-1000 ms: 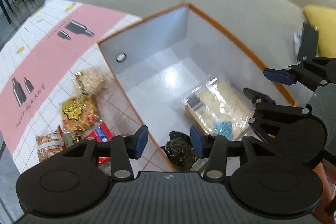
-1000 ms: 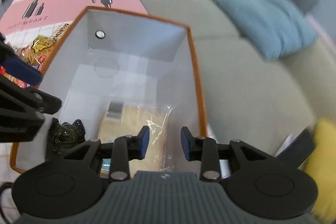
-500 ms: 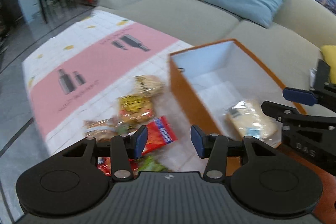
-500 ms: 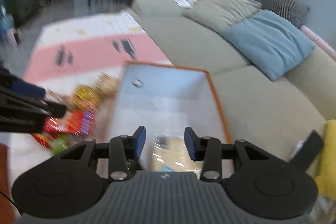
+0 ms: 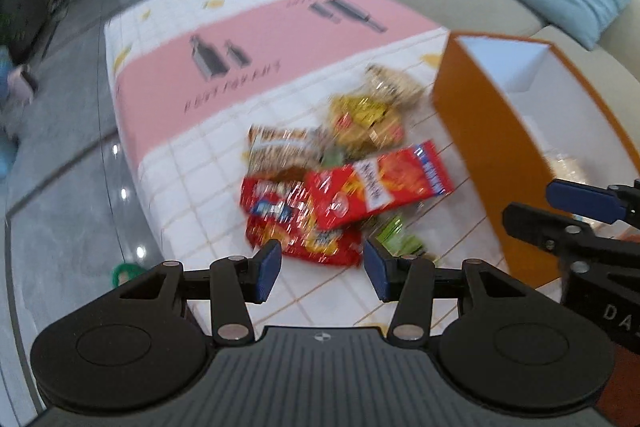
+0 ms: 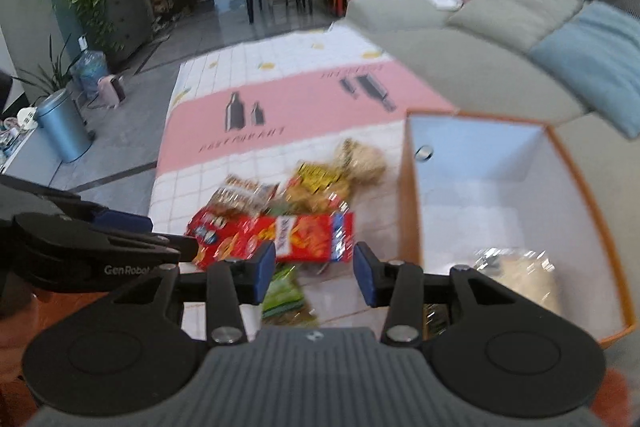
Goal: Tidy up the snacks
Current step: 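Move the right gripper back to the snacks and grasp the red chip packet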
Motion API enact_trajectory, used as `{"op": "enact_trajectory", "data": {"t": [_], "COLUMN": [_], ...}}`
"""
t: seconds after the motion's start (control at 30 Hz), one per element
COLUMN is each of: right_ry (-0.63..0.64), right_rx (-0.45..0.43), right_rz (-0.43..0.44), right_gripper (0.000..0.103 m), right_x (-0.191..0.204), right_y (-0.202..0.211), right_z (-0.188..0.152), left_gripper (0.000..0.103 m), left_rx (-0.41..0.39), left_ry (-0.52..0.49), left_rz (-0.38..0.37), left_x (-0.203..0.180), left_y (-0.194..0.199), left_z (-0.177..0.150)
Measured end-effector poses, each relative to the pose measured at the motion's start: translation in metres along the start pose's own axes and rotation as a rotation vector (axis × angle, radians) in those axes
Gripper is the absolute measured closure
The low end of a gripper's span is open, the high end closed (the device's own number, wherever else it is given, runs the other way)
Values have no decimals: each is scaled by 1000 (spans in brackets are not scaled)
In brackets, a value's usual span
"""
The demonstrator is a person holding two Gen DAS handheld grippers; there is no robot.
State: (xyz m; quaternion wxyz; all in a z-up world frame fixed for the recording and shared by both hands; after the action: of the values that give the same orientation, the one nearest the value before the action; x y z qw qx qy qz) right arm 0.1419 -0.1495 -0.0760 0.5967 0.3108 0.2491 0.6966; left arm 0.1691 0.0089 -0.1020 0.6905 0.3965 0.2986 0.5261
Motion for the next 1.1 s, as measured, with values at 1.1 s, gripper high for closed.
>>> {"op": "enact_trajectory", "data": {"t": [1.1], "right_ry": [374], "right_rx": [99], "right_rz": [-17], "right_gripper": [43], "right_x": [38], "right_y": [-123], "right_z": [-6], "left_gripper": [39], "left_rx": [156], "left_ry": [277], "left_rz": [-115], "left_x": [64], "left_y": [-98], "left_z": [-8]}}
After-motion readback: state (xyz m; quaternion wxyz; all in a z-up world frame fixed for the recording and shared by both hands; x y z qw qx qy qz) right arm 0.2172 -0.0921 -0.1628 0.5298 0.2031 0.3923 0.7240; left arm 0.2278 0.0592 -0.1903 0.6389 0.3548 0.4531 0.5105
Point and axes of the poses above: each gripper's, at about its wrist camera, not at the fingertips, and y roughly against the way its jaws point, x to its left, z to its top, the point moved 8 cm from there along -y, roughly the way its jaws point, and after that the axes turned 1 degree about -z, right-handed, at the moved point
